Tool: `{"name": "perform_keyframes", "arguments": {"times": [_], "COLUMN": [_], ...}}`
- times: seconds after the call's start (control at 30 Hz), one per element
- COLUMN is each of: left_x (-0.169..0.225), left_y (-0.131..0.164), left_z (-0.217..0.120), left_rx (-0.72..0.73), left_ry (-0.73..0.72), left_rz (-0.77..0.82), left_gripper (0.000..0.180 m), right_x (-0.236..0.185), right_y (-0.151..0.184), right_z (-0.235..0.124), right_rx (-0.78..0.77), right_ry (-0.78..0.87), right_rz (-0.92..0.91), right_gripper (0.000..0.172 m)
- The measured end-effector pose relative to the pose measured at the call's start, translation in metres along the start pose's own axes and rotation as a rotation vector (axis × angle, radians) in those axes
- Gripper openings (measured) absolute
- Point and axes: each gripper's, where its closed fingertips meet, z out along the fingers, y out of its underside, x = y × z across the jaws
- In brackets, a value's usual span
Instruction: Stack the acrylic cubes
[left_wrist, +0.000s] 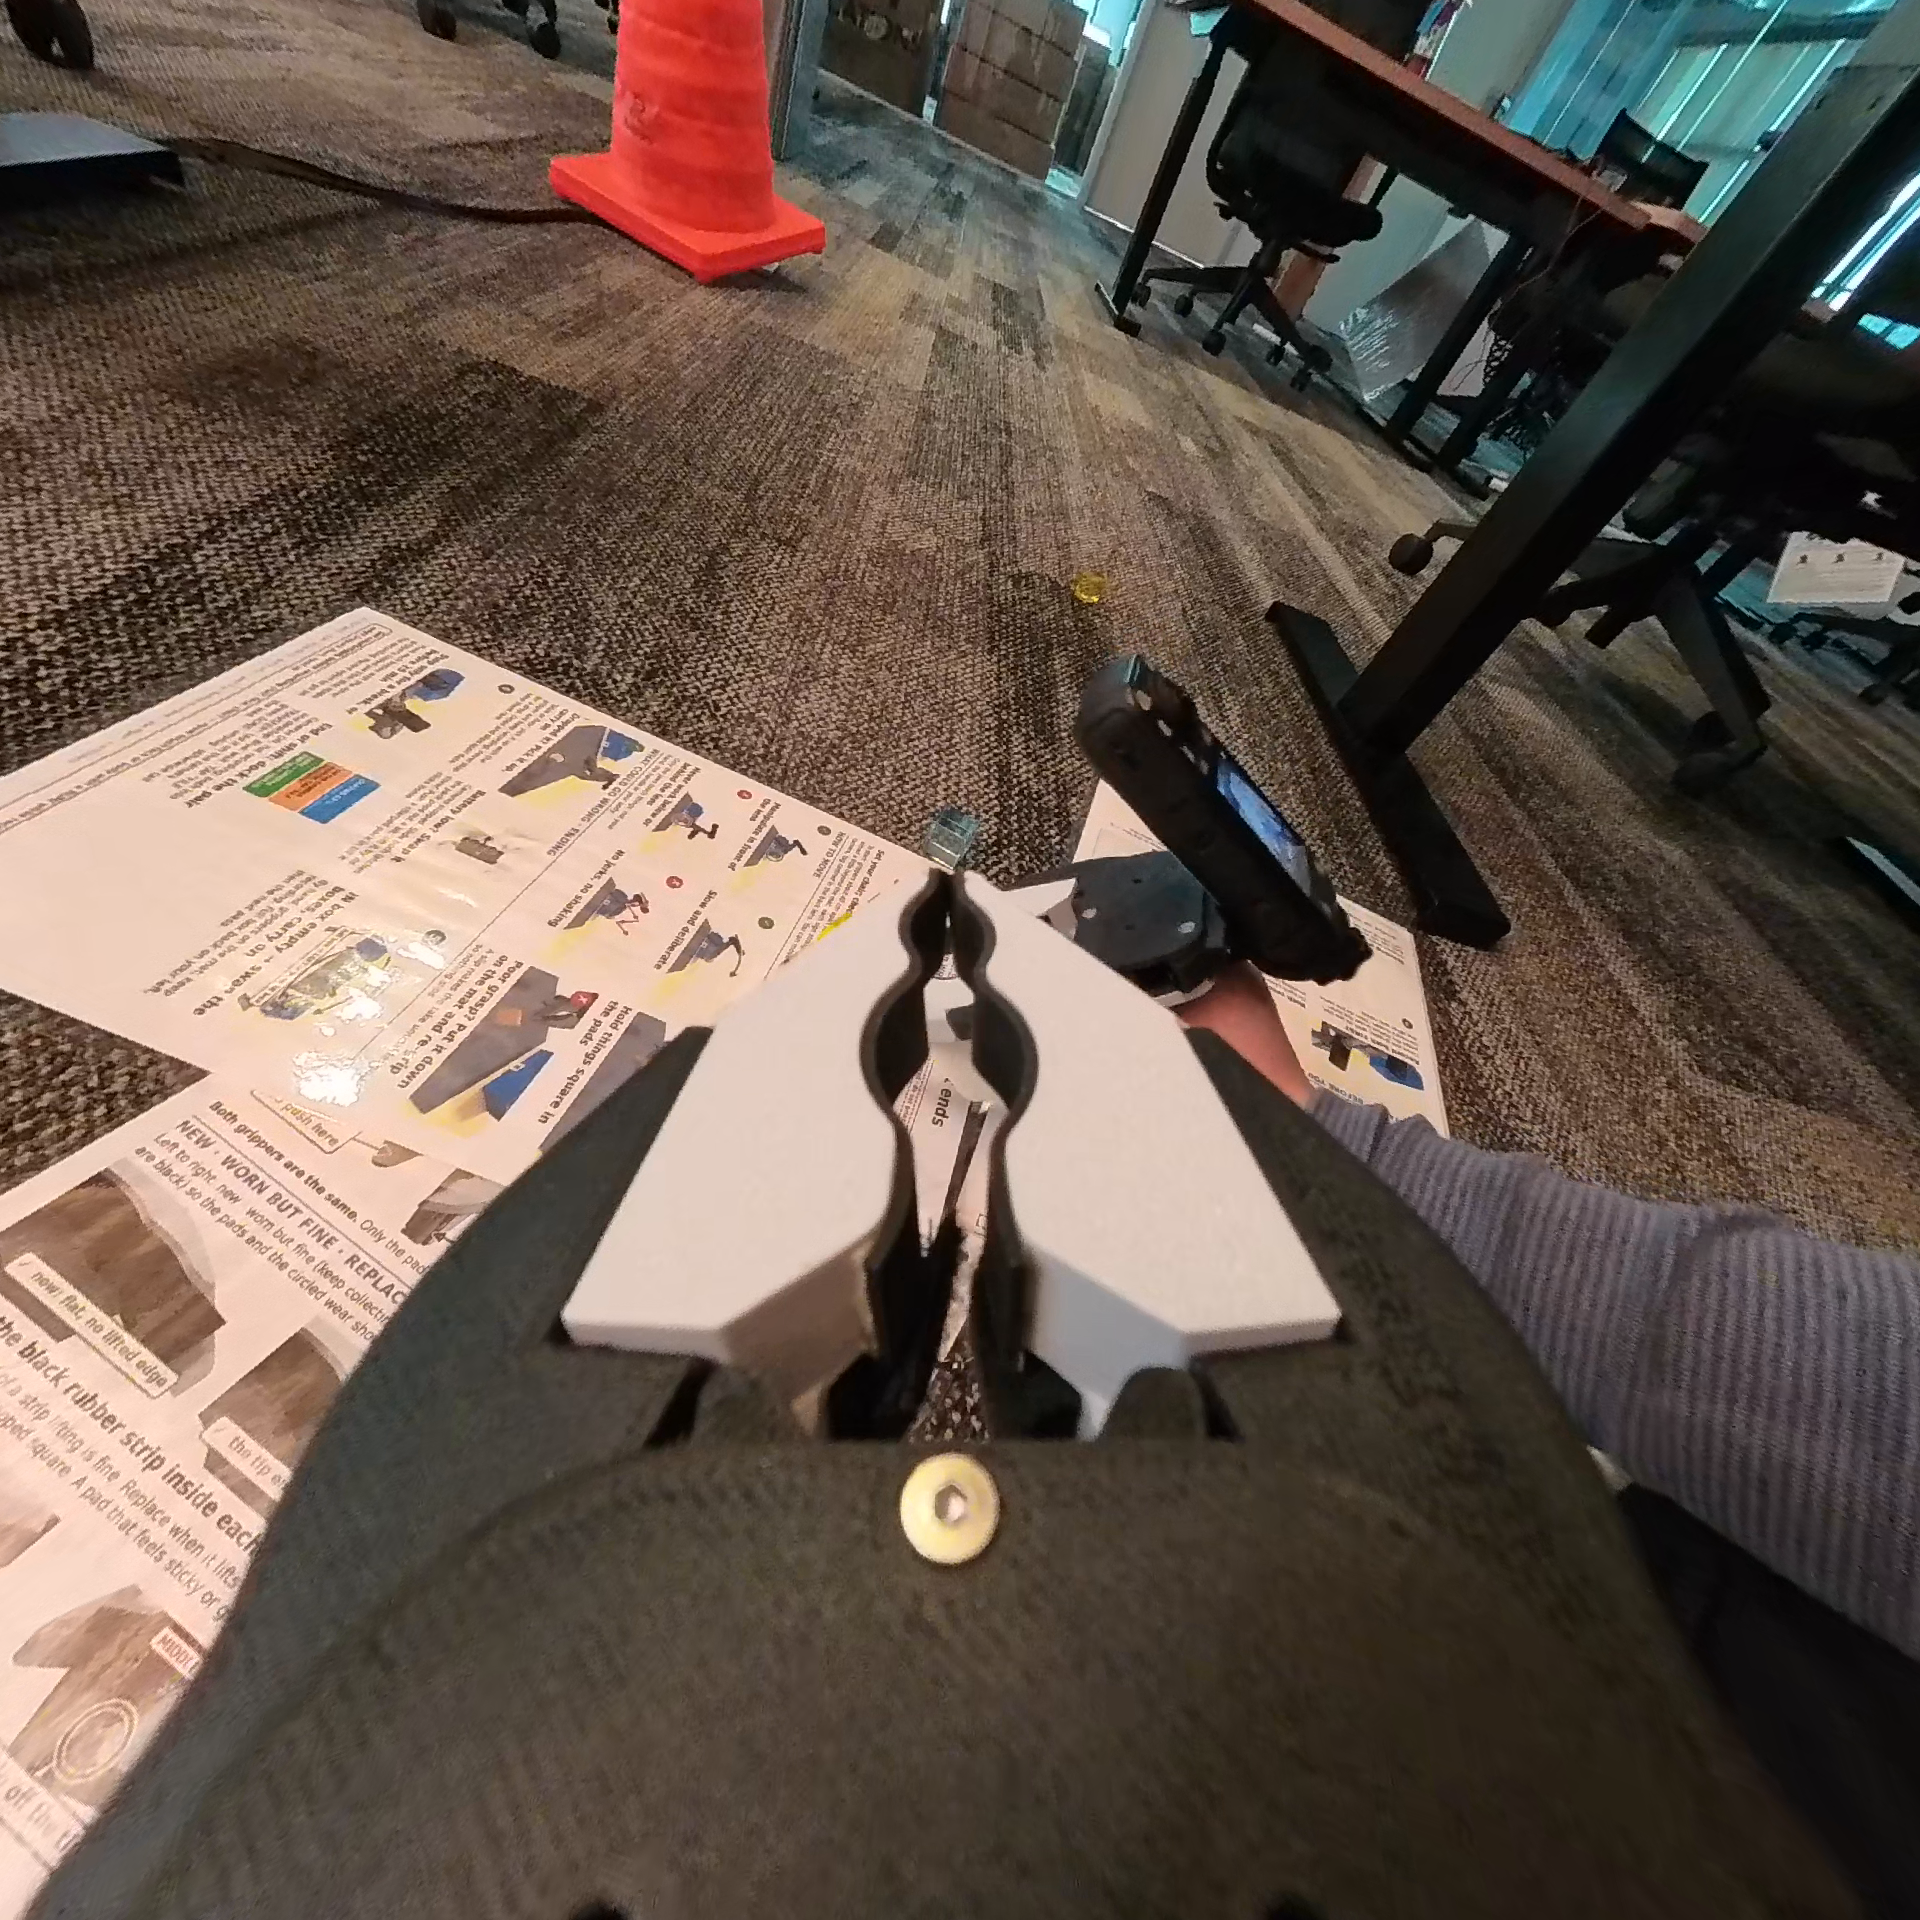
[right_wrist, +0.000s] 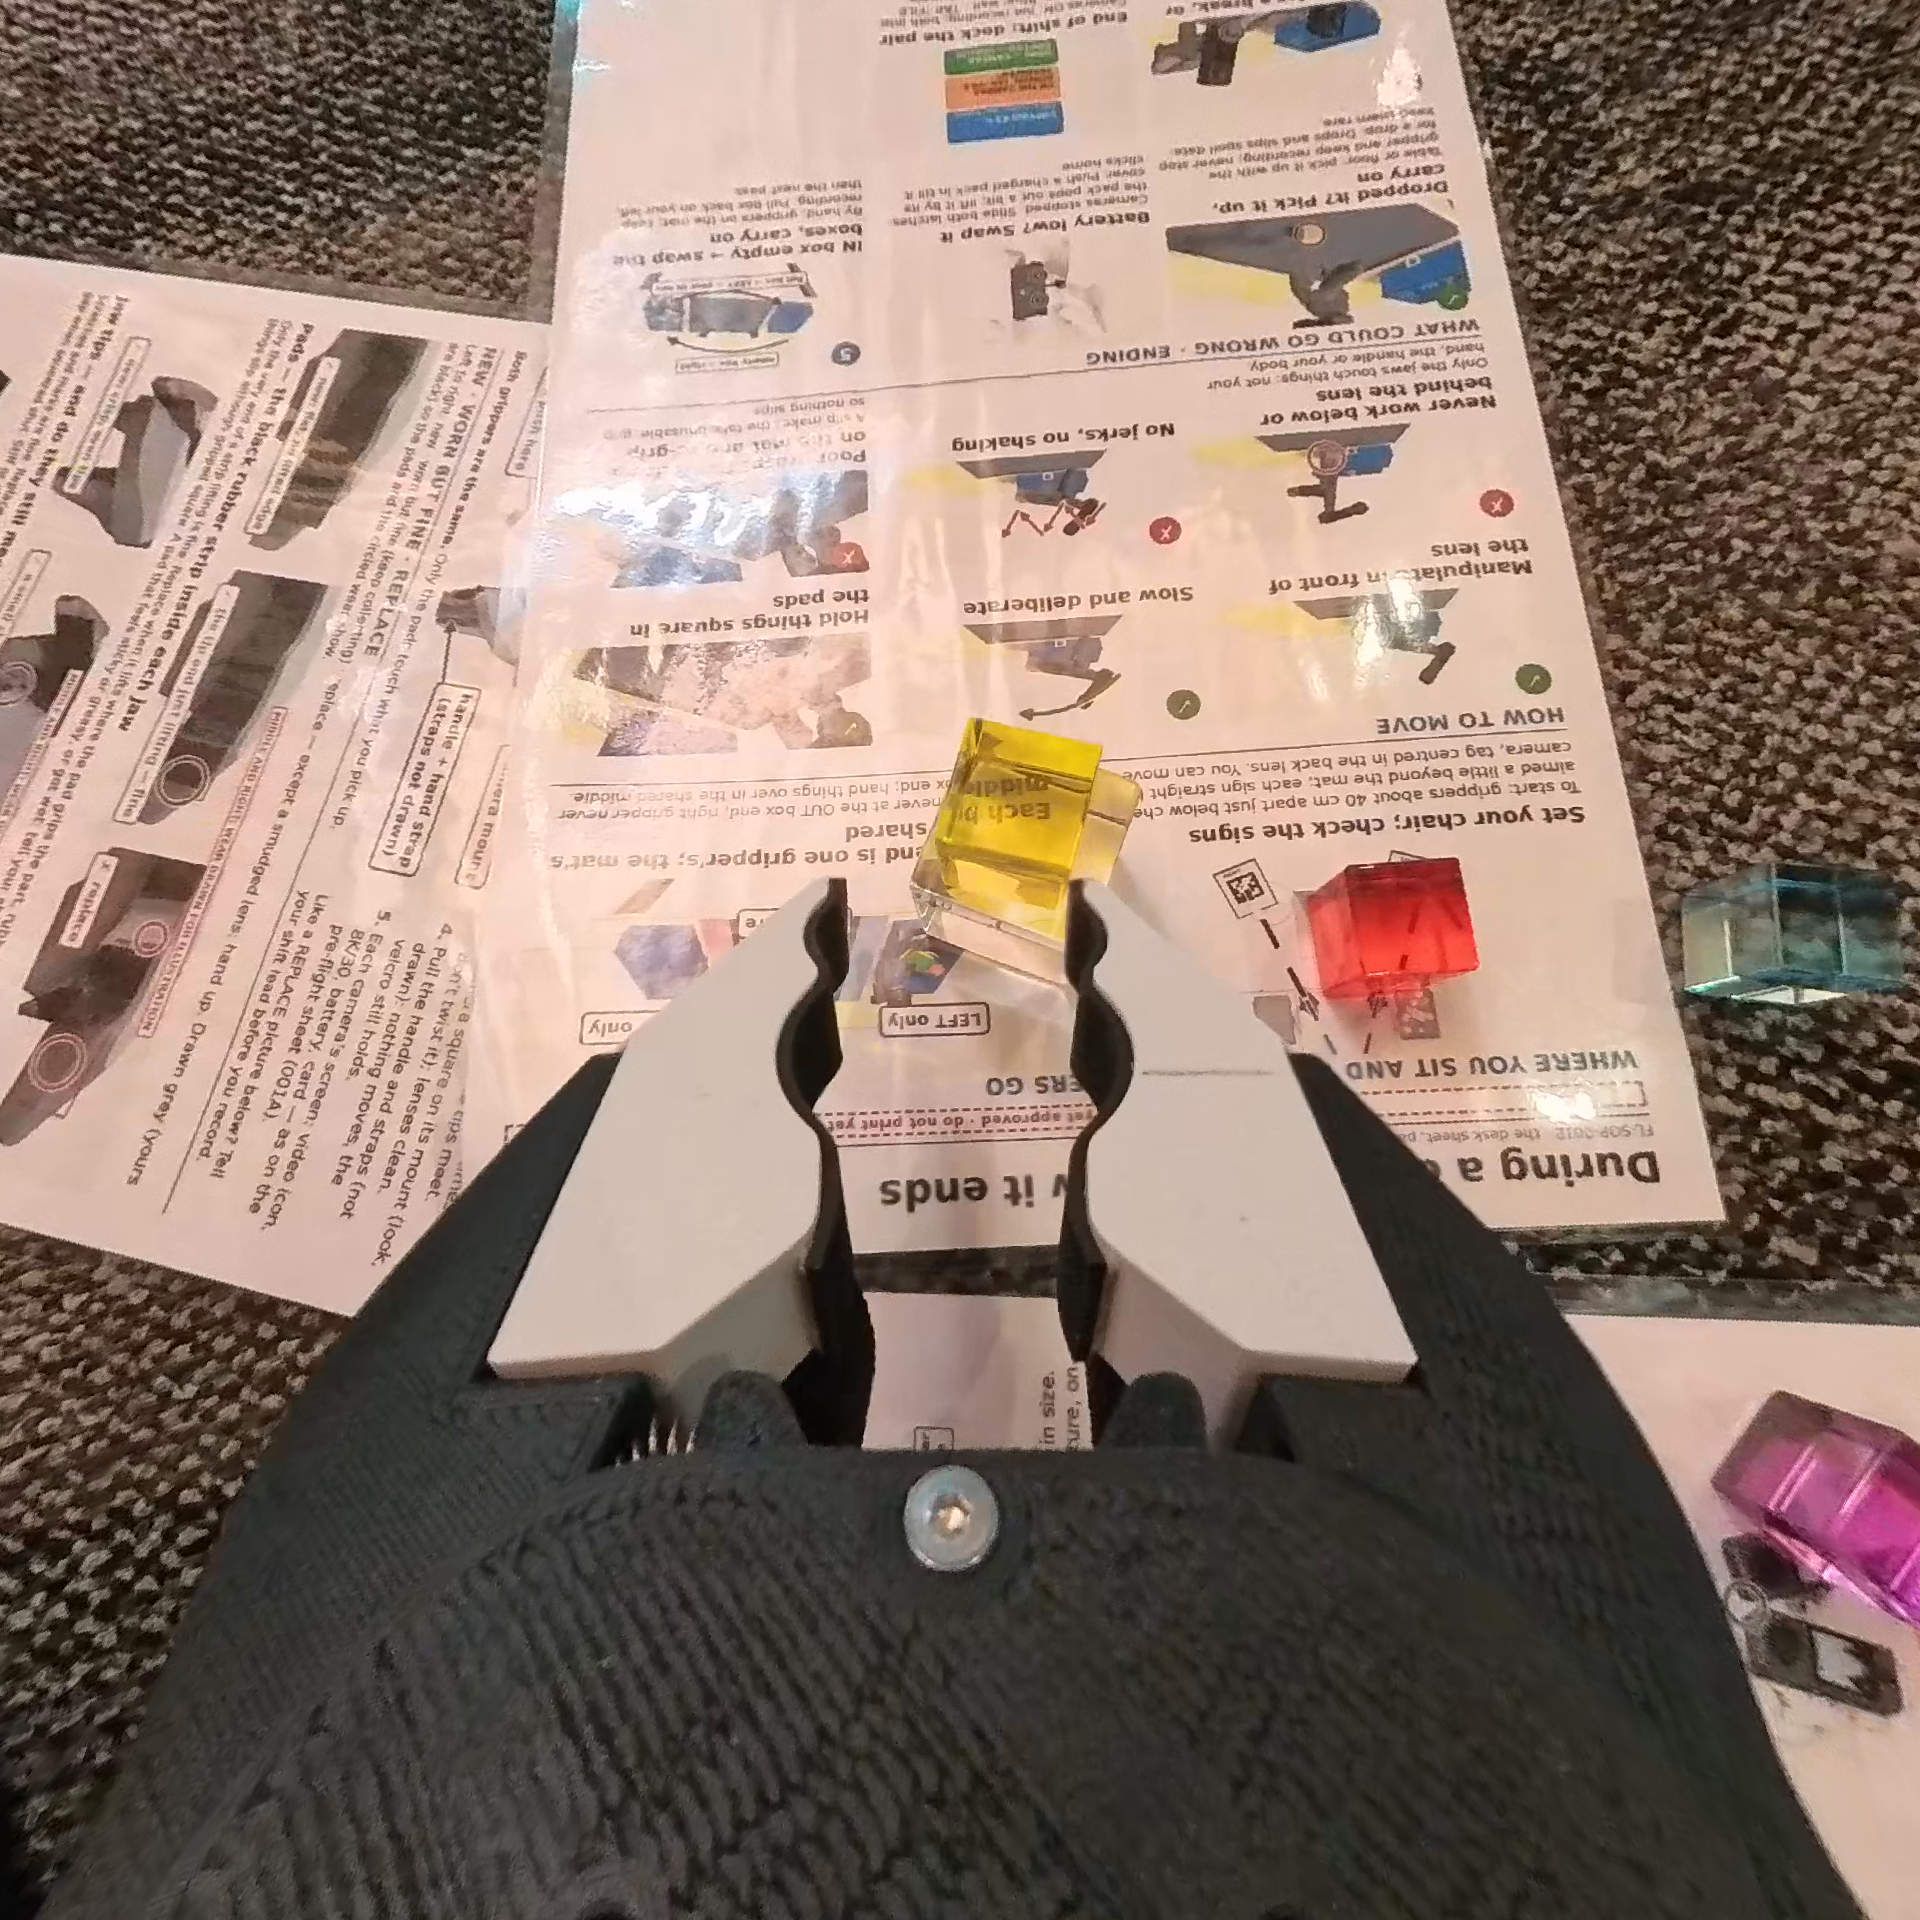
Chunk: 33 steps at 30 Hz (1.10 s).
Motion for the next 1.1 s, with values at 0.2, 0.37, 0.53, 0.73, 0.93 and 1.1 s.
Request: {"name": "perform_keyframes", "arguments": {"times": [0.2,0.37,0.53,0.73,0.93,1.1], "left_x": [0.0,0.0,0.002,0.001,0.0,0.0], "left_y": [0.0,0.001,-0.001,0.001,0.003,0.003], "left_z": [0.0,-0.001,0.0,0.002,0.004,0.005], "left_rx": [0.0,-0.002,0.001,-0.003,-0.014,-0.016], "left_ry": [0.001,-0.001,0.008,0.011,0.012,0.015], "left_rz": [-0.002,-0.004,-0.009,-0.014,-0.021,-0.022], "left_gripper": [0.0,0.0,0.0,0.0,0.0,0.0], "right_x": [-0.002,-0.006,0.043,0.081,0.097,0.101], "right_y": [0.0,0.004,0.003,0.017,0.019,0.027], "right_z": [-0.002,-0.015,-0.028,0.0,0.016,0.021], "right_rx": [0.003,0.032,0.09,0.001,-0.029,-0.073], "right_ry": [-0.007,-0.014,0.207,0.231,0.27,0.294], "right_rz": [-0.002,0.019,0.045,0.106,0.061,0.066], "right_gripper": [0.039,0.042,0.042,0.041,0.041,0.034]}}
